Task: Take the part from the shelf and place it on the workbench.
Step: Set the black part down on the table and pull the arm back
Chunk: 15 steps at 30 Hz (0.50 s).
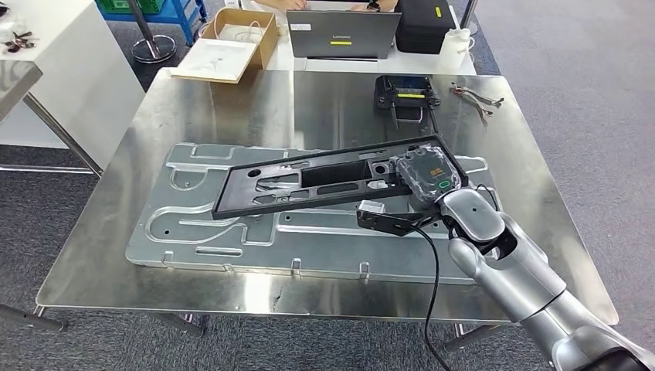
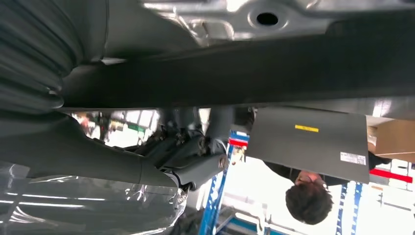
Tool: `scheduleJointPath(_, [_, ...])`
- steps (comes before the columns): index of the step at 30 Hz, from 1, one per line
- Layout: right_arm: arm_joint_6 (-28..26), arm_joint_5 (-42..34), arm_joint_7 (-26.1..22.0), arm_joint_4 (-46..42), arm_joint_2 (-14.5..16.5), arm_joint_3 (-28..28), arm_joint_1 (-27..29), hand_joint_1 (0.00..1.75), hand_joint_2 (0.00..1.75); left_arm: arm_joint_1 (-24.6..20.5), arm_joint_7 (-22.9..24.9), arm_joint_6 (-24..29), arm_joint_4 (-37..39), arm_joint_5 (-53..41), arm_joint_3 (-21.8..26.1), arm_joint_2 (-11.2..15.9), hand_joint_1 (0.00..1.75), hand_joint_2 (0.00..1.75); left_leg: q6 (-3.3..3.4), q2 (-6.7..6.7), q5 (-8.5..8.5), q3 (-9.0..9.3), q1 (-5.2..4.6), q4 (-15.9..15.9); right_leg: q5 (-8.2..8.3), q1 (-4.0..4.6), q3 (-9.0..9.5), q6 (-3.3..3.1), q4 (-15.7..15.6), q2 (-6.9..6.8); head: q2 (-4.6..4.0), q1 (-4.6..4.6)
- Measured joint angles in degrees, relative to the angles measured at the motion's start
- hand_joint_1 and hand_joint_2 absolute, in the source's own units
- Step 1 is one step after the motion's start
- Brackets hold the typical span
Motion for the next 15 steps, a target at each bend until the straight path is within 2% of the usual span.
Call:
scheduleJointPath(1, [-0.28,-0.05,0.01,0.07,-0.01,-0.21,0.42,0.00,0.00,-0.01,-0.08,0.02,0.00,0.10,0.16,-0.01,0.00,1.75,0.07,-0.01,-0.04,0.00,-0.02,0.00,0.02,-0.01,0.05,0.06,-0.10,-0.01,0.00,0.00])
scheduleJointPath(5, [-1.01,-0.32,-0.02,0.49,-0.08,-1.04,1.77,0.00,0.00,-0.05,0.44,-0.67,0.00,0.14,0.60,-0.04,0.00,0.00,0.34,0.04,-0.15,0.01,-0.14,0.03,0.11,-0.12,0.12,0.46,-0.28,0.02,0.00,0.00])
scheduleJointPath(11, [-1.28,-0.34,-0.50,1.05,-0.06,-1.60,2.88,0.00,0.00,-0.07,2.01,-1.46,0.00,-1.06,0.58,-0.14,0.00,0.00,0.45,0.05,-0.15,0.02,-0.19,0.05,0.13,-0.16,0.12,0.92,-0.31,0.02,0.00,0.00])
scheduleJointPath(15, [-1.29,-0.33,-0.56,1.35,-0.06,-1.68,3.12,0.00,0.00,-0.08,2.13,-1.48,0.00,-1.04,0.58,-0.16,0.00,0.00,0.45,0.06,-0.14,0.05,-0.19,0.06,0.14,-0.11,0.11,0.96,-0.29,0.02,0.00,0.00])
